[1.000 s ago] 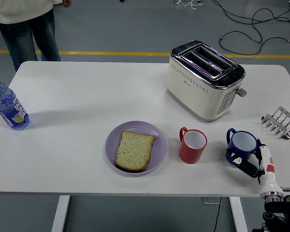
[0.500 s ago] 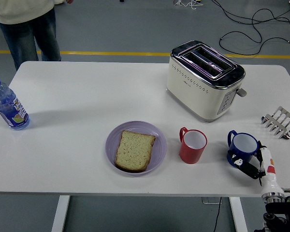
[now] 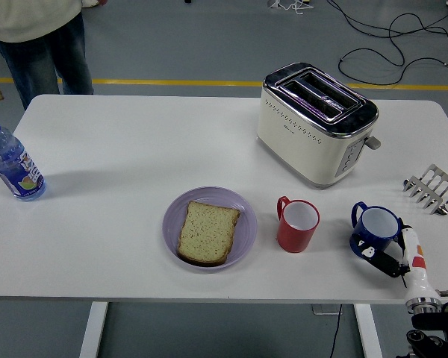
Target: Pick up the cup,pour liquid into bread,place the cup on the desk
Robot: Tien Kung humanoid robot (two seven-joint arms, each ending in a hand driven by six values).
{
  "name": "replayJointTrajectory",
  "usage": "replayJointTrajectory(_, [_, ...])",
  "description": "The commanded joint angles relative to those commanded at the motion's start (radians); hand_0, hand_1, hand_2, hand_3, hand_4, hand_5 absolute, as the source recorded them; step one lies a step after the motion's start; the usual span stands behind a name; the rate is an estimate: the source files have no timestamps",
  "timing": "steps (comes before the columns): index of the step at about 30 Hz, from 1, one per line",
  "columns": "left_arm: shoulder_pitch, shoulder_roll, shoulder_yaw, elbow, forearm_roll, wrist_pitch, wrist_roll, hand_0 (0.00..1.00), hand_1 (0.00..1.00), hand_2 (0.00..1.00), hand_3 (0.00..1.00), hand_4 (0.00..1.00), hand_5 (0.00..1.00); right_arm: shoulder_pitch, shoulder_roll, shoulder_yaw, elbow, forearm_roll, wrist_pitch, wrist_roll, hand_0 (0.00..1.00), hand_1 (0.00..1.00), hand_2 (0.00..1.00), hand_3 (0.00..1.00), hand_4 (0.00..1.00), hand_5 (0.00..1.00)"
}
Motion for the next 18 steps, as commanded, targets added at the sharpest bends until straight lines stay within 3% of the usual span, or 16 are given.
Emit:
replayJointTrajectory(10, [0.001,0.001,0.020,0.000,-0.017,0.002,-0.003,0.657,0.701,0.724,0.620,0.367,0.930,-0.005,0.002,0.011,-0.001,-0.004,-0.005,0.000,0.450,0.466,0.695,0.809,0.771,0.002])
replayJointTrajectory(11, [0.001,0.001,0.021,0.000,-0.018,0.002,-0.003,0.657,0.701,0.724,0.620,0.367,0.930,-0.006,0.002,0.012,-0.001,-0.005,-0.003,-0.002,0.577,0.581,0.805,0.891,0.790,0.002])
replayJointTrajectory(17, [0.001,0.002,0.025,0.000,-0.022,0.001,-0.004,0.657,0.701,0.724,0.620,0.367,0.930,-0.008,0.003,0.023,0.000,-0.007,0.006,-0.004,0.577,0.581,0.805,0.891,0.790,0.002])
replayJointTrajectory(18, [0.001,0.002,0.025,0.000,-0.022,0.001,-0.004,0.657,0.702,0.723,0.619,0.366,0.928,-0.008,0.003,0.024,-0.001,-0.008,0.009,-0.005,0.682,0.660,0.859,0.932,0.801,0.002])
